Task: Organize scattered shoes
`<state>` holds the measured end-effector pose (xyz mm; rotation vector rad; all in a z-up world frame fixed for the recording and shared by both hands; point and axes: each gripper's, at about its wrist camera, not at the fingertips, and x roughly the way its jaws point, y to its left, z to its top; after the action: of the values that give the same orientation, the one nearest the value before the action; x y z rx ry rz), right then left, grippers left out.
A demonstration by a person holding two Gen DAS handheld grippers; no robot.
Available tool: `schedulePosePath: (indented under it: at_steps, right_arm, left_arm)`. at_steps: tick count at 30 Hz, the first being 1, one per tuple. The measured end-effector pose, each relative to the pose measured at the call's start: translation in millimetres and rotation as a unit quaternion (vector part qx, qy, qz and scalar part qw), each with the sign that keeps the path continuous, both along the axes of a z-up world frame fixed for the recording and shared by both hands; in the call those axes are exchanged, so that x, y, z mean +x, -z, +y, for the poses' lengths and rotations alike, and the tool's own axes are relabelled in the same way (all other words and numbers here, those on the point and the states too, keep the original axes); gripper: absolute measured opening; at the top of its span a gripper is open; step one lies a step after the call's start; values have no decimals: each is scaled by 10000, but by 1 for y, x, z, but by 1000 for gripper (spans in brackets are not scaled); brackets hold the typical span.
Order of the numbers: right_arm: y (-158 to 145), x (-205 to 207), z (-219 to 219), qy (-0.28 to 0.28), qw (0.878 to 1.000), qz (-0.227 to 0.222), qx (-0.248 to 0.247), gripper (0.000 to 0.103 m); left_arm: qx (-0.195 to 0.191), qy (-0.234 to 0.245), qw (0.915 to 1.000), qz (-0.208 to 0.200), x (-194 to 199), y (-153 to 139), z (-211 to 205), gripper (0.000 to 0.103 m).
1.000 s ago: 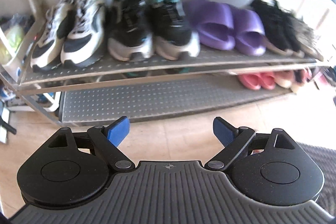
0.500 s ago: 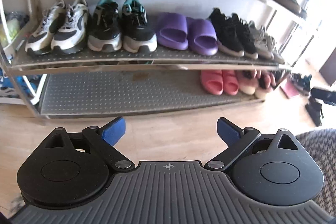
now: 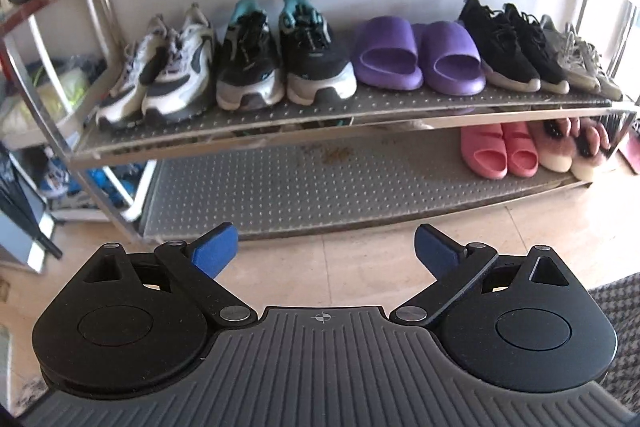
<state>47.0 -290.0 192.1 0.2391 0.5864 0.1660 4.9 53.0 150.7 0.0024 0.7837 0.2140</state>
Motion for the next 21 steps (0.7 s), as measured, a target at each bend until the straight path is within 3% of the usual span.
schedulePosePath:
  at_steps: [3,10,21]
  right_arm:
    - [1,1,-2,61,10000,43,20,102]
    - [1,-2,8,43,9999,38,-159,102]
    - [2,1,15,-9,9997,95,-222,102]
  left_arm:
    - [88,41,9999,-53,-1,1,-1,99]
    - [-193,-74,9993,-325,-10,-6,9,100]
    - [-176,-99,9993,-301,-9,-7,10,102]
